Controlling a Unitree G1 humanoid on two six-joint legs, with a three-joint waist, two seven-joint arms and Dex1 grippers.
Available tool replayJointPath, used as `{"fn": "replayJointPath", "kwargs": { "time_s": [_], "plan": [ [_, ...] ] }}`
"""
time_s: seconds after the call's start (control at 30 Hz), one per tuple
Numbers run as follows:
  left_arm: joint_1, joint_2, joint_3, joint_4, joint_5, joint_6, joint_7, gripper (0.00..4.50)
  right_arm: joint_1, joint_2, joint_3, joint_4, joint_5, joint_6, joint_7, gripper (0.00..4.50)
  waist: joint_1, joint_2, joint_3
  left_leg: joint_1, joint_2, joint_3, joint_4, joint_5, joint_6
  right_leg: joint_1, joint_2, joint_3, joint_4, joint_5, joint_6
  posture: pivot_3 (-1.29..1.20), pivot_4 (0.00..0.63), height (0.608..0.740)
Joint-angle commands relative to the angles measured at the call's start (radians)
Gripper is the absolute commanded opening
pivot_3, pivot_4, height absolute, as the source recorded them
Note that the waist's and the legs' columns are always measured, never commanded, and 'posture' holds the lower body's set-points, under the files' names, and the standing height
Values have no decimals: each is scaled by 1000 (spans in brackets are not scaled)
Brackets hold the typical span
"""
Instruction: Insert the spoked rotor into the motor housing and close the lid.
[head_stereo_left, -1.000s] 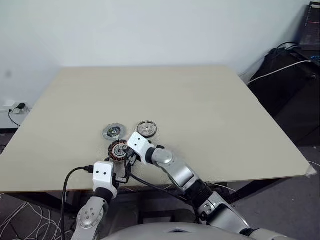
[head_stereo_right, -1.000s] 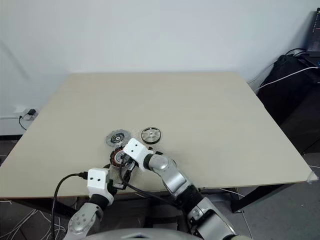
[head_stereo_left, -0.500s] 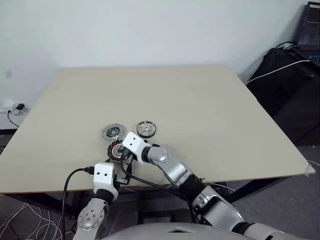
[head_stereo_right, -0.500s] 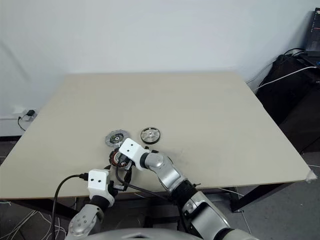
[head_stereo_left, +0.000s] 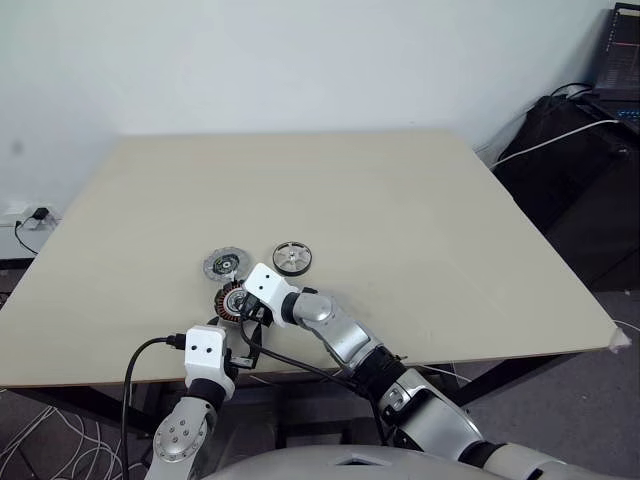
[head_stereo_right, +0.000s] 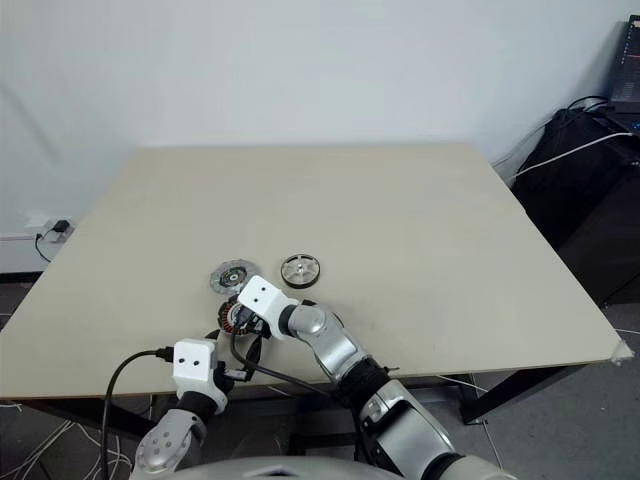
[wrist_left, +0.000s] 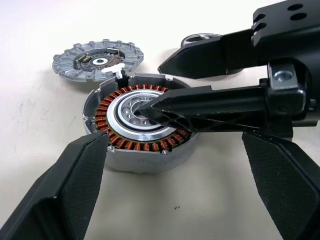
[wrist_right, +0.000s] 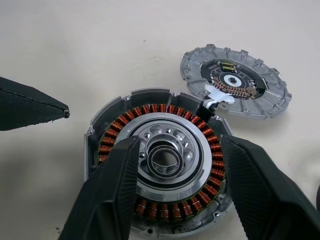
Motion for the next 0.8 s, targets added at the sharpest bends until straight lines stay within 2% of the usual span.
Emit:
{"fn": "replayJointPath", "kwargs": {
  "time_s": [0.03, 0.07, 0.17, 0.3, 0.33, 0.4, 0.73, 0.77, 0.8],
  "plan": [
    [-5, -1, 4, -34, -5, -17, -3, 4500, -6, 7, -28, -59, 20, -14, 19, 2562, 0, 0, 0, 0, 0, 0, 0, 0, 0, 0, 0, 0, 0, 0, 0, 0, 0, 740],
    [-6, 0, 5, -33, -6, -17, -4, 4500, -1, 4, -33, -77, 30, -10, 30, 2562, 0, 0, 0, 0, 0, 0, 0, 0, 0, 0, 0, 0, 0, 0, 0, 0, 0, 740],
    [-10, 2, 5, -27, -8, -19, -8, 4500, 21, -7, -58, -155, 70, 22, 62, 3101, 0, 0, 0, 0, 0, 0, 0, 0, 0, 0, 0, 0, 0, 0, 0, 0, 0, 740],
    [-20, 3, 0, -21, -7, -14, -14, 4500, 56, -24, -81, -255, 94, 60, 68, 4383, 1, 0, 0, 0, 0, 0, 0, 0, 0, 0, 0, 0, 0, 0, 0, 0, 0, 740],
    [-24, 3, -2, -20, -7, -11, -16, 4500, 68, -32, -85, -286, 103, 72, 74, 3988, 1, 0, 0, 0, 0, 0, 0, 0, 0, 0, 0, 0, 0, 0, 0, 0, 0, 740],
    [-27, 4, -3, -21, -7, -9, -18, 4500, 85, -42, -87, -325, 112, 91, 80, 3611, 1, 0, 0, 0, 0, 0, 0, 0, 0, 0, -1, 0, 0, 0, 0, 0, 0, 740],
    [-57, 24, 24, -45, -8, 11, -27, 4500, 204, -107, -168, -528, 153, 173, 19, 290, 2, 0, 0, -1, 0, 0, 0, 0, 0, -1, -1, 0, -1, -1, -1, 0, 0, 740],
    [-65, 29, 27, -47, -8, 16, -32, 4500, 218, -116, -180, -549, 152, 180, 5, 33, 2, 0, 0, -1, 0, 0, 0, 0, 0, -1, -1, 0, -1, -1, -1, 0, 0, 740],
    [-74, 35, 29, -48, -12, 25, -39, 4325, 234, -125, -194, -572, 153, 190, -9, 11, 3, 0, 0, -1, 0, 0, 0, 0, 0, -1, -1, 0, -1, -1, -1, 0, 0, 740]
  ]
}}
